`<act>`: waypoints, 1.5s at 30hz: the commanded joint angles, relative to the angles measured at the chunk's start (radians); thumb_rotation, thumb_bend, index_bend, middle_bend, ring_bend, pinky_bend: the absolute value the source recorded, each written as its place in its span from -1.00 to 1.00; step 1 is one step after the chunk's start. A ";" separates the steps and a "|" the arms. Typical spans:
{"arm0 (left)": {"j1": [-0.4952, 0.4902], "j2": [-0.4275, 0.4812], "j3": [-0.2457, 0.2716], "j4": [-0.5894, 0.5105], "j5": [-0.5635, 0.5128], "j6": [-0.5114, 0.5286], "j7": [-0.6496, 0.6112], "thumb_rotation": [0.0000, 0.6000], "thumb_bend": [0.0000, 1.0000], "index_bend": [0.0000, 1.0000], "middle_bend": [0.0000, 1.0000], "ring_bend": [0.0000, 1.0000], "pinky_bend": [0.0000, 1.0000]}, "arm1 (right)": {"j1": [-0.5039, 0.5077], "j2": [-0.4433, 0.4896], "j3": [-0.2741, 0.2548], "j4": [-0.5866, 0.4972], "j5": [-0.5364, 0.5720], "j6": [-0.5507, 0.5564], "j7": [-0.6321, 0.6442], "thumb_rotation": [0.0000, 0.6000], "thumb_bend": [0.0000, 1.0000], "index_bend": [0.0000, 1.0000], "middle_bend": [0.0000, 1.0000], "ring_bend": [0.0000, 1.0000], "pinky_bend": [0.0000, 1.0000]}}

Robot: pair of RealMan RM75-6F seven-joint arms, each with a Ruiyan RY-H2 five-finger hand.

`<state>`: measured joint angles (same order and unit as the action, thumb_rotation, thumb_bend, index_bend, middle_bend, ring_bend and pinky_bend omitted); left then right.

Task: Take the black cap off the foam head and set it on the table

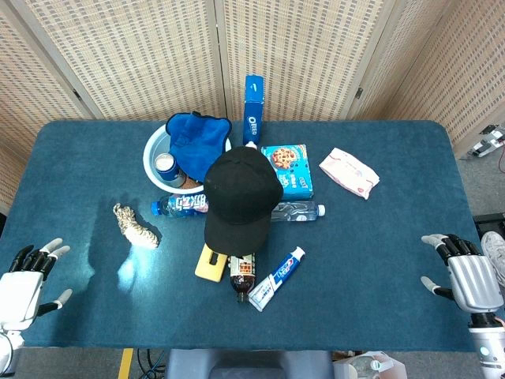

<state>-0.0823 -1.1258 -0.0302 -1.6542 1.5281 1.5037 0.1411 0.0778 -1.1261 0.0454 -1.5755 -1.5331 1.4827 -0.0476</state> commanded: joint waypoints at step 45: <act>-0.015 0.024 0.009 -0.039 0.036 -0.008 0.023 1.00 -0.66 -0.55 -0.71 -0.64 -0.84 | 0.319 -0.046 0.049 -0.108 -0.319 -0.186 -0.117 1.00 -1.00 -0.31 -0.43 -0.71 -0.56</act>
<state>-0.0967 -1.1019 -0.0216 -1.6926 1.5640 1.4965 0.1640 0.3817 -1.1595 0.0855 -1.6778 -1.8409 1.3080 -0.1518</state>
